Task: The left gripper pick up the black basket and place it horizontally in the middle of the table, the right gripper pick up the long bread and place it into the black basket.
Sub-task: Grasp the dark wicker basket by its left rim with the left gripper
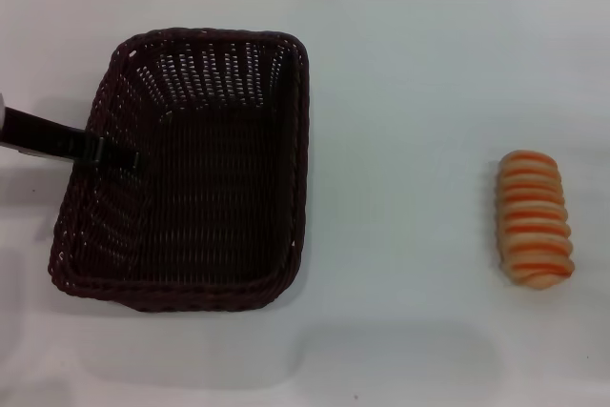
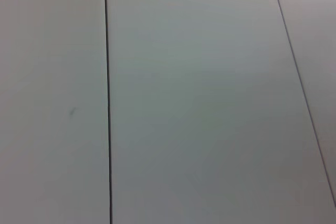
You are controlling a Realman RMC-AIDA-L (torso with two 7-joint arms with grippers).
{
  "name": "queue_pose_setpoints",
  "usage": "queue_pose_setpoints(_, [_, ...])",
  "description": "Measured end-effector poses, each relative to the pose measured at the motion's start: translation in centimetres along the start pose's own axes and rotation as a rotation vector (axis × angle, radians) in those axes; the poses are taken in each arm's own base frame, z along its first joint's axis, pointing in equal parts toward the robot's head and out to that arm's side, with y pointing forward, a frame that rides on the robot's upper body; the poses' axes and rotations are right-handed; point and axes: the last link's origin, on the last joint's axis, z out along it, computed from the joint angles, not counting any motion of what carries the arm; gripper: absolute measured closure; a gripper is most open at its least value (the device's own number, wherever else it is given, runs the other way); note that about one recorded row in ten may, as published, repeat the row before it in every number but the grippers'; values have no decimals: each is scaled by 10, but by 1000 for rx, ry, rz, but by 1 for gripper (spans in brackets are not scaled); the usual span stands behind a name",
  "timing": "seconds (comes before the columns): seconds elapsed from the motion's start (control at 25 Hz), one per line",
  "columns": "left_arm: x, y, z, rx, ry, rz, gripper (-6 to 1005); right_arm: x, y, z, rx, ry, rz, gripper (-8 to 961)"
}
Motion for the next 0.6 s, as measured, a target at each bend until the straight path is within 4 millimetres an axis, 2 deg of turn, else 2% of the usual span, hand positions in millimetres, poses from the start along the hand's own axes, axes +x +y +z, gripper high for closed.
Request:
queue_pose_setpoints(0.28, [0,6,4,11,-15,46,381,0,1,0,-2,-3,1,398])
queue_pose_setpoints(0.36, [1,6,4,13,-14,48,619,-1,1,0,-3,-4,2,399])
queue_pose_setpoints(0.6, [4,5,1,23,4,57,797,-1,2,-1,-4,-3,4,399])
